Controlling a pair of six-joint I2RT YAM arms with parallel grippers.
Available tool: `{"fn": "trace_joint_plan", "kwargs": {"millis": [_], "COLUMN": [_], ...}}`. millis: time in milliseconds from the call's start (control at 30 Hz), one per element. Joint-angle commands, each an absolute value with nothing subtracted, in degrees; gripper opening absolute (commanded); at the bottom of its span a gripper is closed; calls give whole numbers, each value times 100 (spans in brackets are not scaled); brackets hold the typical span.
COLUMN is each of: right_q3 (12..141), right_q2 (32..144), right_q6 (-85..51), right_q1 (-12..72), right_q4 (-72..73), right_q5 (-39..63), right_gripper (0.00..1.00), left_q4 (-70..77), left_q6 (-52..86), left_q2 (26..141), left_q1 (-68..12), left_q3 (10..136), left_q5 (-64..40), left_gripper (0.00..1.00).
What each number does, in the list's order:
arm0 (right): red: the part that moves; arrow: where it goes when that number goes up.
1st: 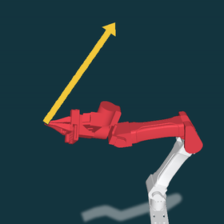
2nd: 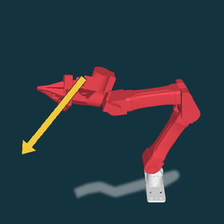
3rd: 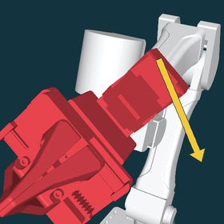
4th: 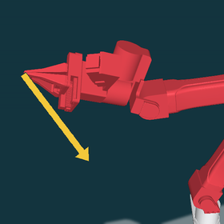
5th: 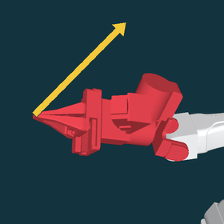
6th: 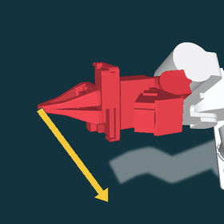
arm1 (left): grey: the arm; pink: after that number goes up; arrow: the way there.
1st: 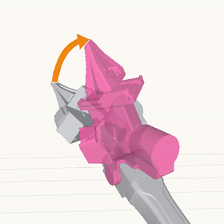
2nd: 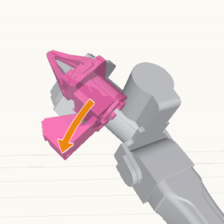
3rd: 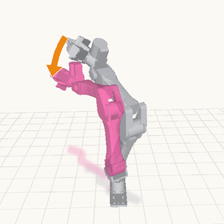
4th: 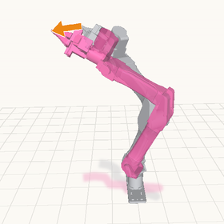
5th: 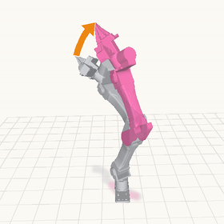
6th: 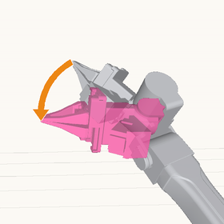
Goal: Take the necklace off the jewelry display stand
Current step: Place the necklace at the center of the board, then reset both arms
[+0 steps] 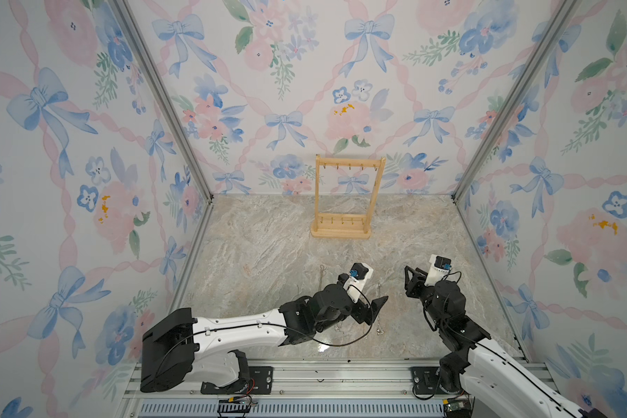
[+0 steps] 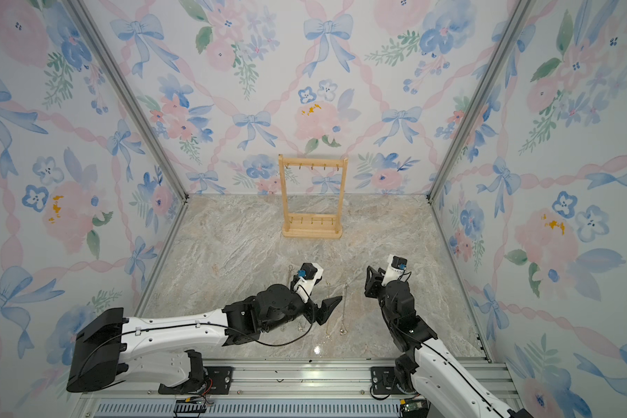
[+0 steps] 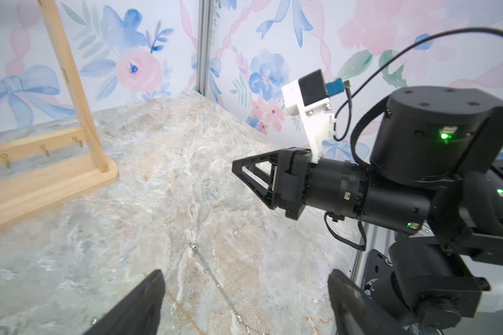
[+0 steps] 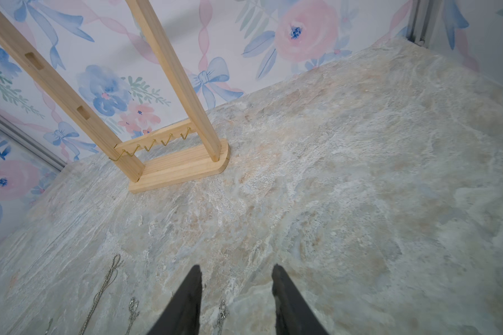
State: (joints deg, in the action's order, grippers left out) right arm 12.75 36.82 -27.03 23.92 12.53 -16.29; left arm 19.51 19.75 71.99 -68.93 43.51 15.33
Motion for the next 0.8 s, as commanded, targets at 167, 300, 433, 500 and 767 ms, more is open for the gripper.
{"fn": "trace_joint_plan", "kwargs": {"millis": [167, 300, 433, 500, 767], "right_q3": [1003, 959, 940, 974, 1681], "right_q2": [2845, 2523, 2267, 2208, 2973], "right_q6": [-2809, -2801, -2734, -2716, -2646], "right_q1": [2301, 2280, 2265, 2252, 1924], "right_q4": [827, 674, 542, 469, 465], "right_q5": [-2626, -2773, -2940, -3067, -2962], "right_gripper": [54, 59, 68, 76, 86], "left_q4": [1286, 1213, 1187, 1179, 1004], "left_q6": [1846, 1773, 1667, 1612, 1528], "left_q2": [6048, 5427, 5036, 4966, 5265], "left_q1": [-6229, -5805, -5351, -5133, -3874], "left_q3": [4197, 3994, 3771, 3802, 4545], "left_q5": [2523, 3023, 3445, 3511, 3011], "left_gripper": [98, 98, 98, 98, 98]}}
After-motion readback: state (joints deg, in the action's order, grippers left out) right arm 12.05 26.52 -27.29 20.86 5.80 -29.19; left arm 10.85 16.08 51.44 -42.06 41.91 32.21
